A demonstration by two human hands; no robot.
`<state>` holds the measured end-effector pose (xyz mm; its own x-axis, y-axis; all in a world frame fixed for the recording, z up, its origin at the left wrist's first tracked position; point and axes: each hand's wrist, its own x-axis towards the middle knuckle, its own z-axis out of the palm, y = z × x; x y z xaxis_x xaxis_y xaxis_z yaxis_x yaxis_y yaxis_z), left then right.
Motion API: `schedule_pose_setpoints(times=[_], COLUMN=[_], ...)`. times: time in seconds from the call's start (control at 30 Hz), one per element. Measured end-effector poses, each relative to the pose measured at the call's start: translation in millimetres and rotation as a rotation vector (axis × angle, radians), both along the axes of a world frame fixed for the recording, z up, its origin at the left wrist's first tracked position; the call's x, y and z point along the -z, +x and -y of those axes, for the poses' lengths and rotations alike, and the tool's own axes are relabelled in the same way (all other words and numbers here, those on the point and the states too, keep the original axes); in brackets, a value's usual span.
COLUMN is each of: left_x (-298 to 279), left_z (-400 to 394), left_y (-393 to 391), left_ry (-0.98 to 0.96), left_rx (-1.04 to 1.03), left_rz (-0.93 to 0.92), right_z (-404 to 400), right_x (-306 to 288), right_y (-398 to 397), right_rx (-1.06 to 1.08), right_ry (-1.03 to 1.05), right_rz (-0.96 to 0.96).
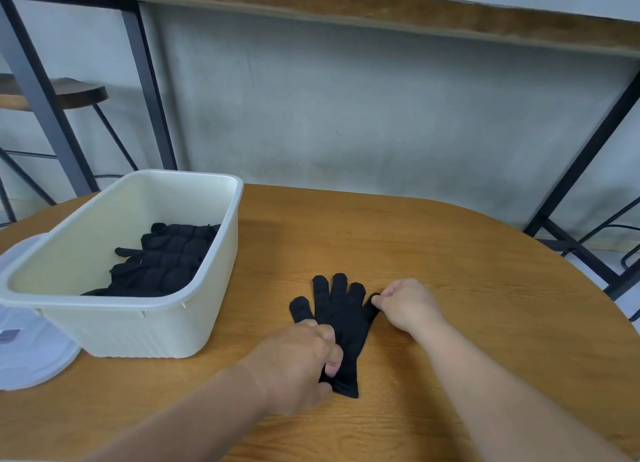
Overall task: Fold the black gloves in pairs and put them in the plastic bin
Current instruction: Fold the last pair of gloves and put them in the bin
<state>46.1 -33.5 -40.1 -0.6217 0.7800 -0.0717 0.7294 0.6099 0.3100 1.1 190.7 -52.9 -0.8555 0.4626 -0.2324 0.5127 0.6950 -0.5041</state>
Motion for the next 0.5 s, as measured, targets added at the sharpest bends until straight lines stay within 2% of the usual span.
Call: schedule_pose_setpoints(times=[0.1,0.17,0.23,0.33,0.5], left_x=[1.9,3.8,5.6,7.1,8.1], left_z=[-1.9,-3.1,-3.9,-2.6,4.8], left_y=[4.8,8.4,10.8,10.8,6.0], left_ry=[0.046,0.072,0.089,0.096,0.096], left_rx=[-0.01,-0.022,-0.029,-0.028,-0.027], left_rz=[-0.037,-0.063,-0.083,-0.073,0.014], right_z=[3.9,11.8,24.2,36.0,26.1], right_x=[-2.4,-5.5,-3.7,7.8,9.4], right_y=[-2.5,-1.5,1.4,1.7,-7.6], right_rx=[-0.009,-0.055,-0.194,-0.406,-0.35], right_ry=[0.133,0.25,0.241,0.253,0.218], right_rz=[-0.04,-0.16,-0.264,-0.219,-0.269])
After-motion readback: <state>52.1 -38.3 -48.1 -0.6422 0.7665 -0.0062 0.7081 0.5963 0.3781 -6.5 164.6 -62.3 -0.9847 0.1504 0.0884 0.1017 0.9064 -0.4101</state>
